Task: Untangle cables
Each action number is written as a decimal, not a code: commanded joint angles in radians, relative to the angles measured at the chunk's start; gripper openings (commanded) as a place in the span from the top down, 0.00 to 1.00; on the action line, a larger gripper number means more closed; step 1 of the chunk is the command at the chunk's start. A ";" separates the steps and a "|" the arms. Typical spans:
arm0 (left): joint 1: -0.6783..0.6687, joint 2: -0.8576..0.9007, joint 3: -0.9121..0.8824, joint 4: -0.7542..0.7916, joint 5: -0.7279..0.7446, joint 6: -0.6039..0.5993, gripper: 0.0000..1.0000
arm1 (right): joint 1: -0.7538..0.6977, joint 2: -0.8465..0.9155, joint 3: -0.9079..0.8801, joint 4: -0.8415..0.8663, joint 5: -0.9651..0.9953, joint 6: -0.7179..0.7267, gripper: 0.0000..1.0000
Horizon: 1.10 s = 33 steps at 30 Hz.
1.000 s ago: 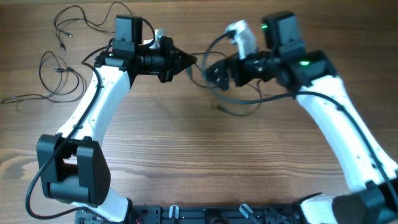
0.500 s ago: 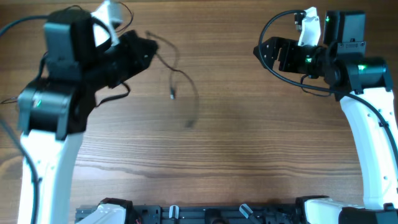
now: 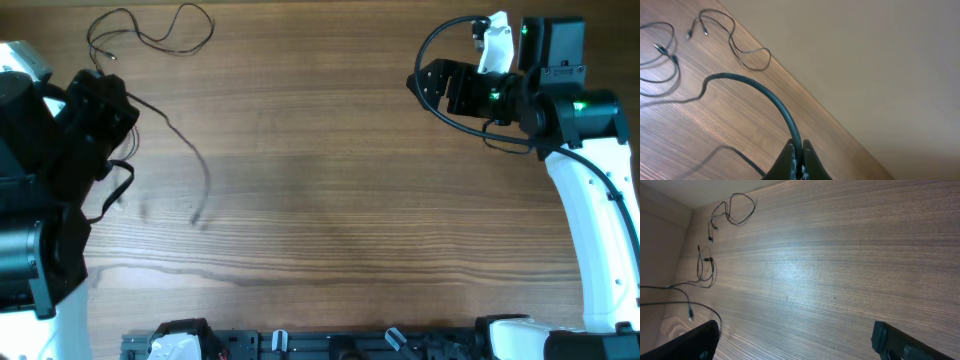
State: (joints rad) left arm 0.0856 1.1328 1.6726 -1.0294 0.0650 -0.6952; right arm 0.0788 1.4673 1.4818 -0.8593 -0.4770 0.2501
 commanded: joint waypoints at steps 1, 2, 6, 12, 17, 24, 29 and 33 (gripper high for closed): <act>0.006 0.008 0.003 0.003 0.079 -0.031 0.96 | 0.002 0.015 0.008 0.006 0.010 0.011 0.00; 0.006 0.008 0.003 0.003 0.081 -0.056 0.96 | 0.002 0.016 0.008 0.007 0.010 0.012 0.00; 0.006 0.008 0.003 0.011 0.171 -0.198 0.96 | 0.002 0.016 0.008 0.009 0.010 0.012 0.00; 0.006 0.020 0.001 -0.106 0.215 -0.332 0.96 | 0.002 0.016 0.008 0.010 0.010 0.013 0.00; 0.008 0.077 0.001 -0.152 0.206 -0.460 0.96 | 0.002 0.016 0.008 0.012 0.010 0.015 0.00; 0.166 0.111 0.001 -0.095 0.189 -0.555 0.96 | 0.002 0.016 0.008 0.010 0.011 0.012 0.00; 0.304 0.111 0.001 -0.182 0.188 -0.560 0.96 | 0.002 0.016 0.008 0.010 0.041 0.012 0.00; 0.438 0.111 0.001 -0.206 0.184 -0.628 0.96 | 0.002 0.016 0.008 0.010 0.044 0.012 0.00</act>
State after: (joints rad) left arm 0.4374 1.2446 1.6726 -1.2320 0.2604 -1.2629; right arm 0.0788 1.4700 1.4818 -0.8524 -0.4545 0.2577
